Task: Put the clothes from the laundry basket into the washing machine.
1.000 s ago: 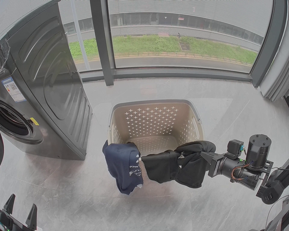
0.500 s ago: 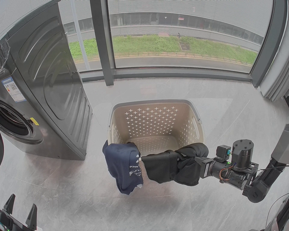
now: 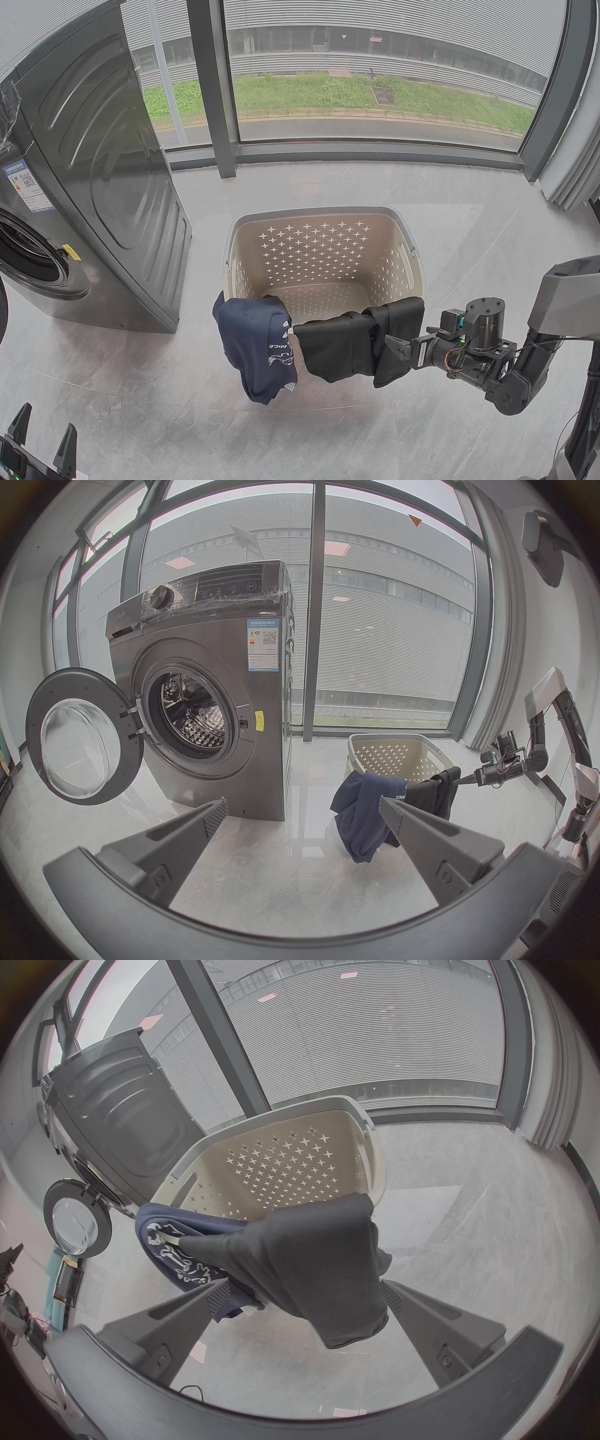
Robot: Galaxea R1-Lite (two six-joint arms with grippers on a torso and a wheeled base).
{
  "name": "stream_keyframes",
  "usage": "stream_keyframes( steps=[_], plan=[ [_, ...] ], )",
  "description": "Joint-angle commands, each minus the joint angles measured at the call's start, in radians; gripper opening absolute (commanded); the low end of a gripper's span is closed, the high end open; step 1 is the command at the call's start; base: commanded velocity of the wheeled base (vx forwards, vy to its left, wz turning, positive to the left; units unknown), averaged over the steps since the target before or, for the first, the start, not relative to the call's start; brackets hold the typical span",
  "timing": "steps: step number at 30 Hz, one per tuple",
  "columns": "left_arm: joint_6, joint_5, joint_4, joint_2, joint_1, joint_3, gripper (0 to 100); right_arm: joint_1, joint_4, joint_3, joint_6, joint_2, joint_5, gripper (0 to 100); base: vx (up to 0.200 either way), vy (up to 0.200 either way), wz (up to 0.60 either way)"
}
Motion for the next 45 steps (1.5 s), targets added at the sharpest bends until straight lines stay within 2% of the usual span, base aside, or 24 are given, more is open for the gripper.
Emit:
stream_keyframes(
  steps=[1,5,10,16,17,23,31,40,45],
  plan=[
    [0.000,0.000,0.000,-0.007,0.000,0.016,100,-0.027,0.000,-0.033,-0.008,0.064,0.000,100,0.000,0.000,0.00],
    [0.000,0.000,0.000,-0.007,0.000,0.016,100,-0.047,0.000,-0.085,-0.019,0.098,0.004,100,0.000,0.000,0.00],
    [0.000,0.000,0.000,-0.007,0.000,0.016,100,-0.053,0.000,-0.139,-0.019,0.131,0.030,100,0.000,0.000,0.00],
    [0.000,0.000,0.000,-0.007,0.000,0.016,100,-0.042,-0.016,-0.161,-0.022,0.136,0.034,100,0.000,0.000,0.00],
    [0.000,0.000,0.000,-0.007,0.000,0.016,100,-0.039,-0.028,-0.161,-0.022,0.136,0.034,0,0.000,0.000,0.00],
    [0.000,0.000,0.000,-0.007,0.000,0.016,100,-0.024,-0.069,-0.141,-0.022,0.139,0.038,0,0.000,0.000,0.00],
    [0.000,0.002,0.000,-0.007,0.000,0.016,100,0.016,-0.157,-0.056,-0.025,0.110,0.037,0,0.000,0.000,0.00],
    [0.000,0.000,0.000,-0.007,0.000,0.016,100,0.019,-0.190,0.008,-0.025,-0.082,0.026,0,0.000,0.000,0.00],
    [0.000,0.000,0.000,-0.007,0.000,0.016,100,0.052,-0.178,0.027,-0.024,-0.206,0.024,0,0.000,0.000,0.00]
  ],
)
